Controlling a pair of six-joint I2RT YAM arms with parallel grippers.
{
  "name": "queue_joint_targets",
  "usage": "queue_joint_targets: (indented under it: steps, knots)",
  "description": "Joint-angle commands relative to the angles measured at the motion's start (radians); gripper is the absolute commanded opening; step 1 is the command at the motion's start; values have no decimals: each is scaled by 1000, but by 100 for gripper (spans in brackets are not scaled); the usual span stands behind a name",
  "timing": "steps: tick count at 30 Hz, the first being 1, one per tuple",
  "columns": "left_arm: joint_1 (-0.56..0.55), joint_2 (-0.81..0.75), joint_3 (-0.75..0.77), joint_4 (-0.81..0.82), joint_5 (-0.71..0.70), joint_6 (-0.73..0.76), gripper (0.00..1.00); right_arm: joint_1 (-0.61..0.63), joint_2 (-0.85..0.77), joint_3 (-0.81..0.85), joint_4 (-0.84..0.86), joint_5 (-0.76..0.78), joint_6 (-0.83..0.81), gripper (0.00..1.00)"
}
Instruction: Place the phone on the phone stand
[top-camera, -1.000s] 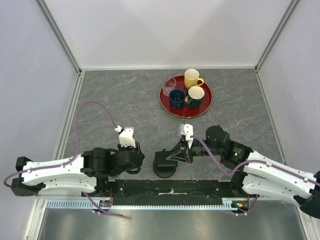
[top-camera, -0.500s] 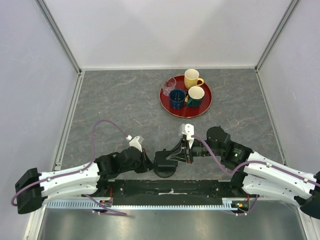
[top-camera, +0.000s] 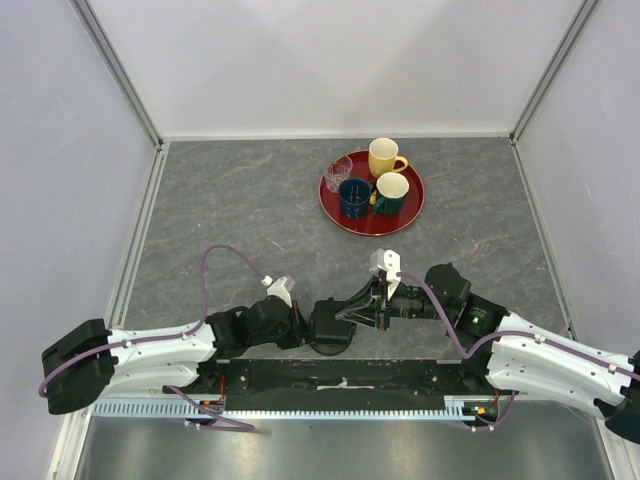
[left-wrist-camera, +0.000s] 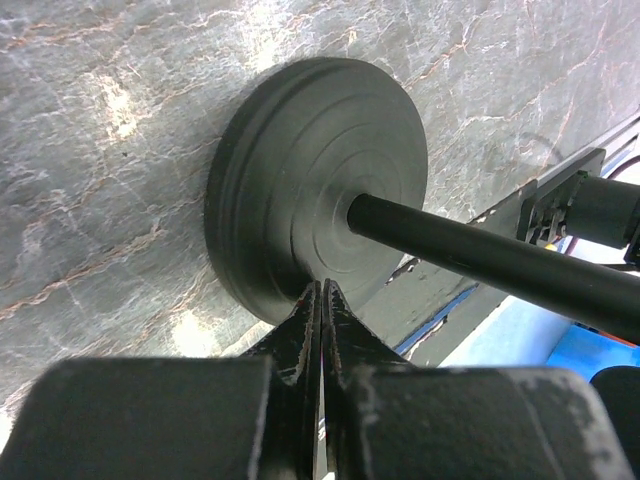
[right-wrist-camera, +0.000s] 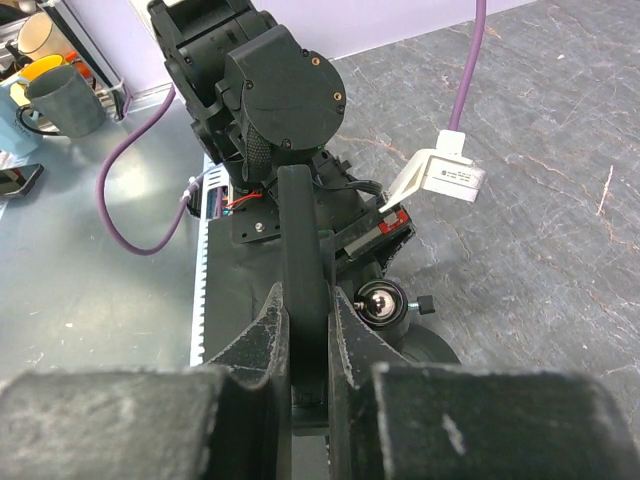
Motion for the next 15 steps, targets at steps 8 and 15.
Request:
queue_joint_targets:
  steps: [8,15]
  knots:
    - [4,-55,-2,-103,-51,-1,2,2,26,24,2,42,-8,0]
    - [4,-152,-2,-141,-65,32,5,2,57,104,-115,34,-45,18]
